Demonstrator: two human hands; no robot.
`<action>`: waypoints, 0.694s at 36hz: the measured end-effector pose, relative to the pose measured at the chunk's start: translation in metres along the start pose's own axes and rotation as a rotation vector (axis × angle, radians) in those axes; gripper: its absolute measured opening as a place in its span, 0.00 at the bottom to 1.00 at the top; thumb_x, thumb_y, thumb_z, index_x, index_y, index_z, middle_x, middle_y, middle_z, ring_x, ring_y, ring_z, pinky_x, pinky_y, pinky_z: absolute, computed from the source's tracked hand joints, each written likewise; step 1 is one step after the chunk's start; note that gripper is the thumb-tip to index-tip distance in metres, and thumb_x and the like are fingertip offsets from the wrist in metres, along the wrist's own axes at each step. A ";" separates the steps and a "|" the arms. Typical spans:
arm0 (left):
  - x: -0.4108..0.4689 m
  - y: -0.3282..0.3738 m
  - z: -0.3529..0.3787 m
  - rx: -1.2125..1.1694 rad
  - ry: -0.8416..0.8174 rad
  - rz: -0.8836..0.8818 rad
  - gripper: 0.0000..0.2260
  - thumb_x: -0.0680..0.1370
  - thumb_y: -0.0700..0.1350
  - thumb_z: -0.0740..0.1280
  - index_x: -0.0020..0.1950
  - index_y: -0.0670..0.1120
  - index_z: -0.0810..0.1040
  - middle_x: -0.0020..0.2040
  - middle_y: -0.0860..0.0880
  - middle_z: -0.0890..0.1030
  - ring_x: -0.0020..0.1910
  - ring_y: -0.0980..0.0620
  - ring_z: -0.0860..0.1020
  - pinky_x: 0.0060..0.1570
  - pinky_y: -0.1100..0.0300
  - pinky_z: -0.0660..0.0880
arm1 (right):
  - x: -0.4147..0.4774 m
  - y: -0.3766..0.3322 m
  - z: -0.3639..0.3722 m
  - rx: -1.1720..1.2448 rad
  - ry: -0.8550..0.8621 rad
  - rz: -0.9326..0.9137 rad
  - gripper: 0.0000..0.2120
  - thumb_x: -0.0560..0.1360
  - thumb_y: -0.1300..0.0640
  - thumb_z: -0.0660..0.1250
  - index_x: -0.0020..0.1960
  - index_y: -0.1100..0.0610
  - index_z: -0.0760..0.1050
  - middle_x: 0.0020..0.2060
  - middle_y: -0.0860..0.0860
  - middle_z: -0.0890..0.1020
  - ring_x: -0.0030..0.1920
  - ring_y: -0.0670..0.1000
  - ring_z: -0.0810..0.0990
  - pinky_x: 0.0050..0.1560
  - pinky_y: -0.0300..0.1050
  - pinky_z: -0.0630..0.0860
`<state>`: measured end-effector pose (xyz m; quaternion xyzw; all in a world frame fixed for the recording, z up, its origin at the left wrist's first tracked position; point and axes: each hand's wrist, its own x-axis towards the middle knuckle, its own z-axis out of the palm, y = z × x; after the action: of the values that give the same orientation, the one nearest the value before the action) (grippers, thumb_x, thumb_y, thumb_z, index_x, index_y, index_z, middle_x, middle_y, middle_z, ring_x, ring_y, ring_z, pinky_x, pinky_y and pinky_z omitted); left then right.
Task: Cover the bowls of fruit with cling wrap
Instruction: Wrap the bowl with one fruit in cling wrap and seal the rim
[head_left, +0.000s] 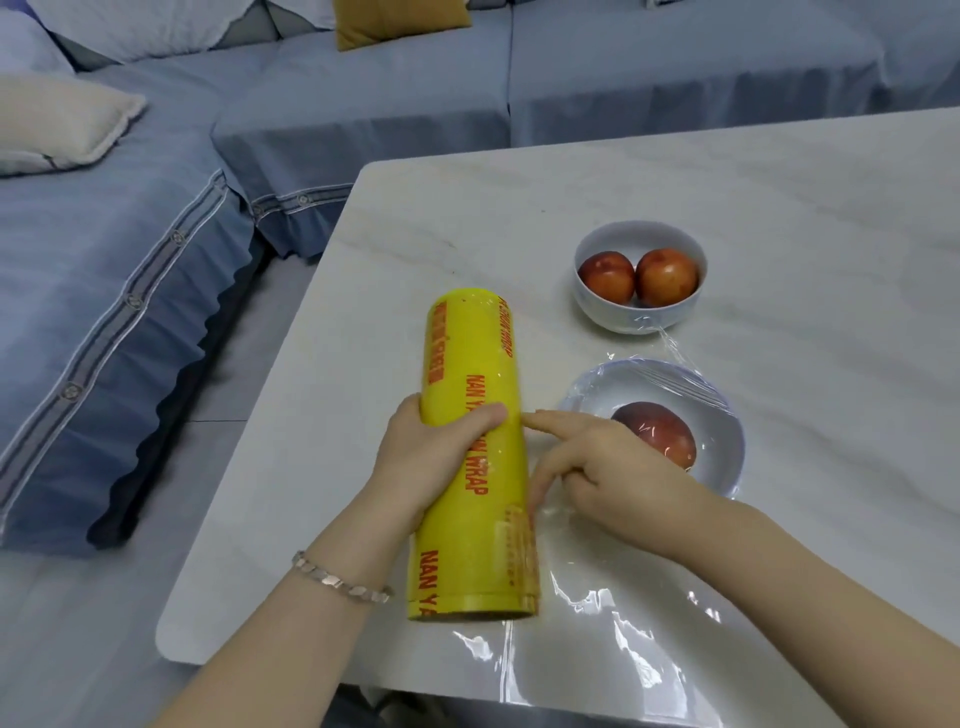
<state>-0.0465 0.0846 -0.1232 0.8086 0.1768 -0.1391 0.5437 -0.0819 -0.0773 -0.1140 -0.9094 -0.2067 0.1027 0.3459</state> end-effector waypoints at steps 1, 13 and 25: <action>0.003 0.003 -0.002 -0.019 0.033 0.003 0.20 0.68 0.52 0.75 0.54 0.50 0.72 0.45 0.51 0.79 0.43 0.52 0.80 0.41 0.57 0.77 | -0.002 -0.001 -0.003 0.054 0.009 0.005 0.19 0.70 0.70 0.56 0.44 0.58 0.84 0.60 0.59 0.77 0.63 0.52 0.70 0.58 0.26 0.60; 0.035 0.011 -0.001 0.030 0.132 0.034 0.26 0.66 0.54 0.76 0.59 0.49 0.71 0.48 0.51 0.78 0.44 0.50 0.79 0.44 0.56 0.75 | 0.029 -0.012 0.004 -0.193 -0.127 0.161 0.24 0.71 0.35 0.60 0.41 0.56 0.77 0.50 0.55 0.77 0.55 0.54 0.72 0.59 0.50 0.69; 0.044 0.007 0.003 0.138 0.144 0.004 0.31 0.63 0.61 0.74 0.60 0.50 0.68 0.53 0.49 0.77 0.51 0.44 0.79 0.54 0.46 0.76 | 0.032 -0.008 0.032 -0.101 0.151 0.121 0.16 0.62 0.52 0.57 0.22 0.56 0.54 0.25 0.54 0.66 0.39 0.60 0.77 0.36 0.45 0.70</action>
<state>-0.0045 0.0852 -0.1372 0.8524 0.2035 -0.0914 0.4728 -0.0664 -0.0385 -0.1338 -0.9416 -0.1297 0.0439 0.3076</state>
